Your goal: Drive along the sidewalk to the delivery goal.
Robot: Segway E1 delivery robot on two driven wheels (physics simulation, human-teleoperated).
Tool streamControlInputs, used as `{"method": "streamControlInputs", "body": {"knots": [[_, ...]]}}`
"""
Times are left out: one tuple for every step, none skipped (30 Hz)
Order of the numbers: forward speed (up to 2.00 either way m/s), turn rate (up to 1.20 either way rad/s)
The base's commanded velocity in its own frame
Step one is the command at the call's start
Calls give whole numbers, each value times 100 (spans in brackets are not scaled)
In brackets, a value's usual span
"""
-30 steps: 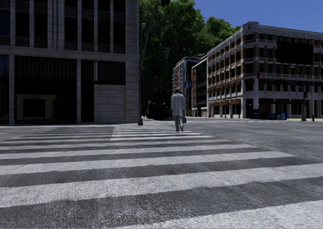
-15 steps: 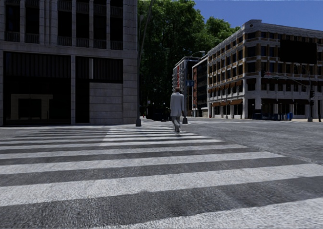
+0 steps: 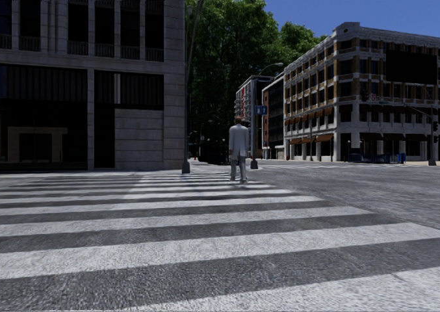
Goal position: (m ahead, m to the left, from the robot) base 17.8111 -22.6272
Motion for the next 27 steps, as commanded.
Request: {"method": "streamControlInputs", "body": {"knots": [[200, 0], [200, 0], [200, 0], [200, 0], [200, 0], [200, 0], [200, 0], [200, 0], [200, 0], [200, 0], [200, 0], [200, 0], [200, 0], [200, 0], [200, 0], [200, 0], [200, 0], [200, 0], [200, 0], [200, 0], [200, 0], [200, 0], [200, 0], [200, 0], [200, 0], [200, 0], [200, 0]]}}
